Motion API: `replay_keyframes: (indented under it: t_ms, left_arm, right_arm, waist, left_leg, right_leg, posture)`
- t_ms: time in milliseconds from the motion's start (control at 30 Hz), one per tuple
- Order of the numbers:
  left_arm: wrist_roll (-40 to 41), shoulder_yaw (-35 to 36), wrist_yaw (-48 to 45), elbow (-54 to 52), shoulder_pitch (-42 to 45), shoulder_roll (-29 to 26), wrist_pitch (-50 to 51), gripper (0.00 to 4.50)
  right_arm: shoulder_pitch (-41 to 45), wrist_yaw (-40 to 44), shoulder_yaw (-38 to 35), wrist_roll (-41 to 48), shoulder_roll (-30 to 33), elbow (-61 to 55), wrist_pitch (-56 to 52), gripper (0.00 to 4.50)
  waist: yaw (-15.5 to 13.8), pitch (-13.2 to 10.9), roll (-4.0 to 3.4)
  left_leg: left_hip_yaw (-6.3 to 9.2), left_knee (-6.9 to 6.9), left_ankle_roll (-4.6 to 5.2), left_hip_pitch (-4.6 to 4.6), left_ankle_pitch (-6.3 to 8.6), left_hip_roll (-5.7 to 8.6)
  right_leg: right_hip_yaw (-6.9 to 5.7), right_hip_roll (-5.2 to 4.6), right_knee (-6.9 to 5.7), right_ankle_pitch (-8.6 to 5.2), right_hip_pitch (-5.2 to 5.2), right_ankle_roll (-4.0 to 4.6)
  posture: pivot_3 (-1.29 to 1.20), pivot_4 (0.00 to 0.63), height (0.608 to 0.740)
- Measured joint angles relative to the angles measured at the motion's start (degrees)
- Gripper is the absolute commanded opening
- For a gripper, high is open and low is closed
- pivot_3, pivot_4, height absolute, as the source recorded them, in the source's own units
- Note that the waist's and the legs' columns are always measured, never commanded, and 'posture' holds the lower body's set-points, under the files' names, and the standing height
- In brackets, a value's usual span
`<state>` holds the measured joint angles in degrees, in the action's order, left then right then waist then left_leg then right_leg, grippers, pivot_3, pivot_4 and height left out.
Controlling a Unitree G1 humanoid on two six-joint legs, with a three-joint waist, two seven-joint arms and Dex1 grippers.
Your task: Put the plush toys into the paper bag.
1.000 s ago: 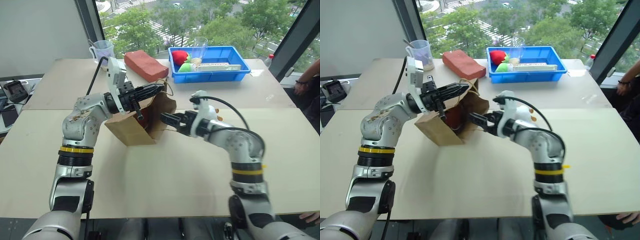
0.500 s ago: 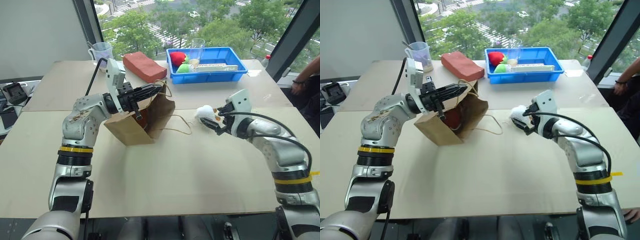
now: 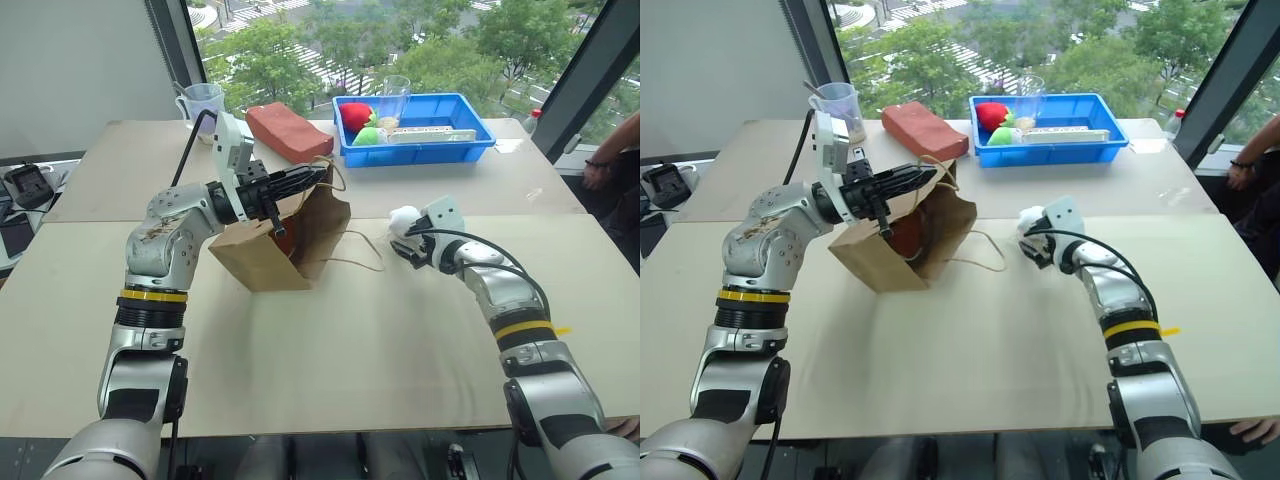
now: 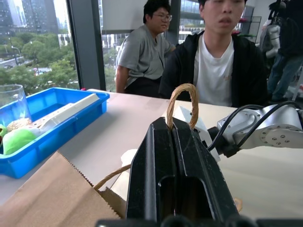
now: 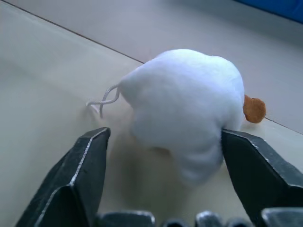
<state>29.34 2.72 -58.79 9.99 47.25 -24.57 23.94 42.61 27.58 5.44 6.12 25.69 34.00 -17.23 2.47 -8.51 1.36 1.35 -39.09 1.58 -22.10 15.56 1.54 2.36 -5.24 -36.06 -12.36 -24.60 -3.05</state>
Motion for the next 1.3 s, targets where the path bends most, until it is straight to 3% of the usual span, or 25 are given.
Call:
replay_keyframes:
  t_ms: [267,300,400,567,700,867,1000,1300]
  left_arm:
    - [-0.11,-0.04,0.66,0.01,0.04,0.40,0.00,0.00]
    - [-0.11,-0.05,0.71,0.01,0.04,0.52,0.00,0.00]
    - [-0.09,-0.42,0.54,0.00,0.01,0.78,0.05,0.00]
    - [-0.10,-0.59,-0.84,0.13,-0.10,-0.40,0.08,0.00]
    - [-0.10,-0.54,-1.72,0.60,-0.09,-1.05,0.05,0.00]
    - [0.00,-0.57,-0.85,0.34,-0.09,-0.42,0.08,0.00]
    - [0.02,-0.41,-0.69,-0.38,-0.14,-0.47,0.16,0.00]
    - [0.26,-1.31,-0.83,-3.08,-0.76,-0.15,1.53,0.00]
  right_arm:
    - [0.08,2.44,-2.95,-0.31,0.49,2.48,5.92,0.20]
    - [0.06,3.01,-3.43,-0.22,0.45,1.90,5.96,0.04]
    - [-0.99,5.89,-4.00,0.80,0.72,-3.39,5.52,0.04]
    - [-4.32,15.31,-2.43,4.33,4.81,-23.23,-0.27,0.04]
    - [-4.20,19.46,1.73,6.51,5.44,-35.81,-9.04,0.04]
    - [-4.67,22.98,7.53,6.58,6.40,-42.94,-15.99,0.04]
    - [-5.37,23.42,7.73,6.56,5.95,-44.49,-17.66,0.04]
    - [1.74,14.10,8.69,1.95,-7.77,-28.58,-10.49,0.04]
  waist:
    - [0.12,0.00,0.00]
    - [0.13,0.00,0.00]
    - [0.07,0.00,0.00]
    - [-0.07,0.00,-0.01]
    - [-0.05,0.00,-0.01]
    - [-0.70,0.00,-0.01]
    - [-1.43,0.00,-0.01]
    - [-1.32,0.00,-0.01]
  left_leg:
    - [0.00,0.00,0.00,0.00,0.00,-0.02]
    - [0.00,0.00,0.00,0.00,0.00,-0.02]
    - [0.01,0.00,0.00,0.00,0.00,-0.02]
    - [0.03,0.00,0.00,-0.08,0.01,0.00]
    - [0.04,-0.01,0.00,-0.02,0.00,-0.03]
    - [0.06,-0.13,-0.02,-0.06,-0.02,0.03]
    - [0.06,-0.14,-0.02,-0.05,-0.01,0.06]
    - [0.07,-0.13,-0.17,-0.04,-0.10,0.02]
  right_leg:
    - [0.01,0.01,-0.01,0.01,0.00,-0.01]
    - [0.01,0.01,-0.01,0.01,0.00,-0.01]
    - [0.01,0.00,-0.03,0.01,0.00,-0.01]
    - [-0.03,-0.01,-0.05,0.02,-0.04,-0.04]
    - [-0.04,0.03,-0.03,0.02,-0.04,-0.04]
    - [-0.06,-0.01,-0.04,0.02,-0.03,-0.03]
    - [-0.06,-0.02,-0.02,0.02,-0.01,-0.03]
    - [-0.10,0.04,-0.14,0.09,-0.10,0.07]
  posture:
    - [0.00,0.150,0.740]
    - [0.00,0.150,0.740]
    - [0.00,0.150,0.740]
    - [0.00,0.150,0.740]
    - [0.00,0.150,0.740]
    - [0.00,0.150,0.740]
    - [0.00,0.150,0.740]
    - [0.00,0.150,0.740]
